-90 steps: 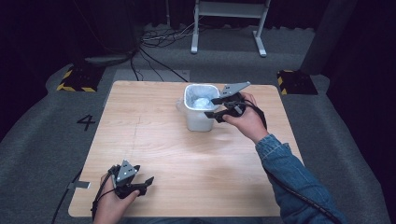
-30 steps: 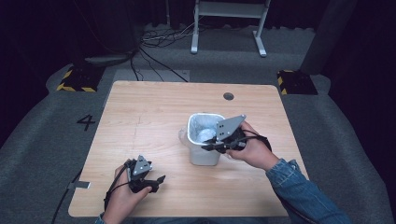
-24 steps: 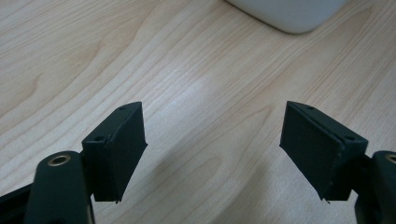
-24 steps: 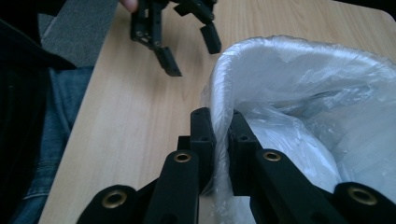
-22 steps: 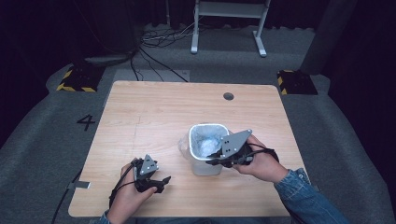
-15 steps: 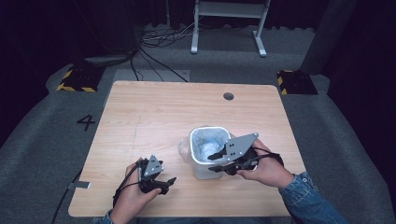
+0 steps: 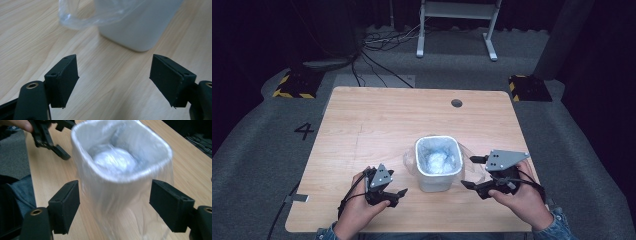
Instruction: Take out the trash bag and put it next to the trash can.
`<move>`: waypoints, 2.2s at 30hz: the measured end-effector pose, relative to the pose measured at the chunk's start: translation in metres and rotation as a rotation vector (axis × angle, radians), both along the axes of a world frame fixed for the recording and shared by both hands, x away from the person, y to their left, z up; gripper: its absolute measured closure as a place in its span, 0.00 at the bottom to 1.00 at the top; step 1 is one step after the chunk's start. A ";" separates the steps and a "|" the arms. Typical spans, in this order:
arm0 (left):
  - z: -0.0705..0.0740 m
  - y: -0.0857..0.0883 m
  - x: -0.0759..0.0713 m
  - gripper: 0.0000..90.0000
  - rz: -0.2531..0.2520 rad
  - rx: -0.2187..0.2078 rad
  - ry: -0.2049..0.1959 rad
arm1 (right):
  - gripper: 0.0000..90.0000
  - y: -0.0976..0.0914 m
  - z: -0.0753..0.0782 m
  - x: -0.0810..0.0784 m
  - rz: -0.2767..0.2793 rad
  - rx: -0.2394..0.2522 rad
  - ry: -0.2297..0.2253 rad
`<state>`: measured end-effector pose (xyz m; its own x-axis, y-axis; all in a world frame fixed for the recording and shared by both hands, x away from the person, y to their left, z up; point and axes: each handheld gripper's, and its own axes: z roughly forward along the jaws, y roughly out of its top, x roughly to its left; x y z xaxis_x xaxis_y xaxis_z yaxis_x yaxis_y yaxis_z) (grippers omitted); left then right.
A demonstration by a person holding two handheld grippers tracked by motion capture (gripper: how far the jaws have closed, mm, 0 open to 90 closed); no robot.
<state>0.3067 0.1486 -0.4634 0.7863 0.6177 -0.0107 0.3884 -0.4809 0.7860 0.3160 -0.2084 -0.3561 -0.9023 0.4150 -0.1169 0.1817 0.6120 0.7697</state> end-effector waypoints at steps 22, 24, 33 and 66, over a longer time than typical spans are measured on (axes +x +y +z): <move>0.001 -0.026 0.028 0.55 -0.076 -0.097 -0.006 | 0.64 -0.002 -0.073 0.011 -0.051 -0.042 0.051; 0.005 -0.024 0.025 0.78 -0.094 -0.097 -0.023 | 0.82 -0.002 -0.072 0.010 -0.045 -0.039 0.055; 0.034 -0.022 0.002 1.00 -0.114 -0.040 -0.127 | 0.97 -0.009 -0.048 -0.007 -0.034 -0.022 -0.011; 0.095 -0.011 0.019 1.00 0.009 -0.144 -0.331 | 0.99 -0.003 0.027 0.011 -0.004 0.117 -0.159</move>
<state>0.3258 0.1380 -0.3685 0.7563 0.6352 0.1566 0.1047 -0.3538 0.9294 0.3269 -0.2116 -0.3286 -0.8746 0.4377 -0.2086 0.0544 0.5161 0.8548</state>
